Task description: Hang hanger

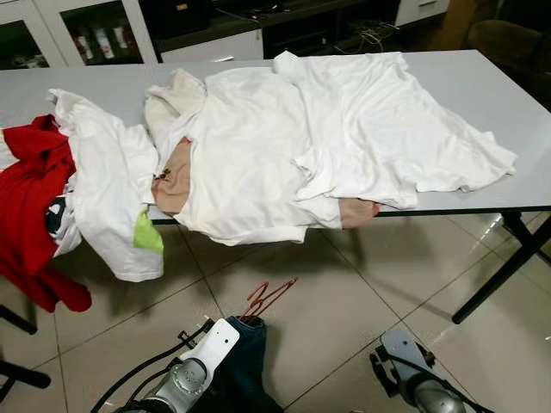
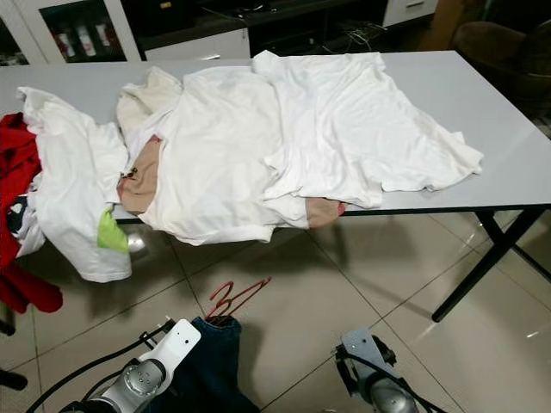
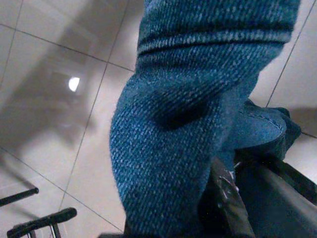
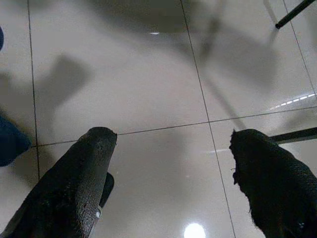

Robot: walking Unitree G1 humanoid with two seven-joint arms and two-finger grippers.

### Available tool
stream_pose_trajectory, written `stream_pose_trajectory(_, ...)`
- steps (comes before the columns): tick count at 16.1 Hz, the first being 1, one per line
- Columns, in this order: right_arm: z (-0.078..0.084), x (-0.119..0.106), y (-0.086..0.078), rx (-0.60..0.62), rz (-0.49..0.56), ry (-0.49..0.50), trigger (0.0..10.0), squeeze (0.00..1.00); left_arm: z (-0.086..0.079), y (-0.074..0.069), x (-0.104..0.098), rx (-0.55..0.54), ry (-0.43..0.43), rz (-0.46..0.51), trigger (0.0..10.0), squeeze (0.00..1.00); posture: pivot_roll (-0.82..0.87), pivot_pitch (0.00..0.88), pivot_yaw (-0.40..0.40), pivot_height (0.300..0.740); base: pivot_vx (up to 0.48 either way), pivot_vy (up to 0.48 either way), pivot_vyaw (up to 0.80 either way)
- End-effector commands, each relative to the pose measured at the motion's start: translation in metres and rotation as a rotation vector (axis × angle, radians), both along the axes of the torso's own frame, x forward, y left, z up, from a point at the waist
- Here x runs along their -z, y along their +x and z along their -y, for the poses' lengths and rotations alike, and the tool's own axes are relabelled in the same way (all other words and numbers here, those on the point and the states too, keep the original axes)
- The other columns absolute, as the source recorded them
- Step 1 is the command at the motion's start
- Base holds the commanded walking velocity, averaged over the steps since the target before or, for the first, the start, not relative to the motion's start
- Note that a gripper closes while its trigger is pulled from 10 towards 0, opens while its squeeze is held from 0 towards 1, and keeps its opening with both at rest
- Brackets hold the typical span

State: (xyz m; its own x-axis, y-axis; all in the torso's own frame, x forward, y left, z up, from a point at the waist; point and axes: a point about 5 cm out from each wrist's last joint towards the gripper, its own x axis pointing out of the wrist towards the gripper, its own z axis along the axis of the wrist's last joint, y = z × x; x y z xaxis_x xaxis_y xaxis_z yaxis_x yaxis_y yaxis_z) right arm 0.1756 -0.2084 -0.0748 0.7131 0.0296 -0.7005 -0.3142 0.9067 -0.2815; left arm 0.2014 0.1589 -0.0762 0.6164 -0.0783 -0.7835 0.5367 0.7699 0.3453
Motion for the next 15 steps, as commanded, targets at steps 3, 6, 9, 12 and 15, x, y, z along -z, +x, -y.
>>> stream_pose_trajectory(3, -0.002, -0.001, 0.002, -0.014, 0.007, -0.002, 10.0, 0.0, 0.0, 0.004, -0.003, 0.013, 0.012, 0.024, 10.0, 0.0, -0.07, 0.0, 0.071, 0.74, 0.0, 0.0, 0.0)
stream_pose_trajectory(6, -0.002, -0.001, 0.002, -0.014, 0.007, -0.002, 10.0, 0.0, 0.0, 0.004, -0.003, 0.013, 0.012, 0.024, 10.0, 0.0, -0.07, 0.0, 0.071, 0.74, 0.0, 0.0, 0.0)
stream_pose_trajectory(9, -0.002, -0.001, 0.002, -0.014, 0.007, -0.002, 10.0, 0.0, 0.0, 0.004, -0.003, 0.013, 0.012, 0.024, 10.0, 0.0, -0.07, 0.0, 0.071, 0.74, 0.0, 0.0, 0.0)
stream_pose_trajectory(12, -0.002, -0.001, 0.002, -0.014, 0.007, -0.002, 10.0, 0.0, 0.0, 0.004, -0.003, 0.013, 0.012, 0.024, 10.0, 0.0, -0.07, 0.0, 0.071, 0.74, 0.0, 0.0, 0.0)
stream_pose_trajectory(15, -0.02, -0.006, 0.015, -0.145, 0.06, -0.007, 10.0, 0.0, 0.008, 0.013, -0.009, 0.038, -0.022, 0.087, 10.0, 0.0, -0.05, 0.0, 0.061, 0.74, 0.0, 0.0, 0.0)
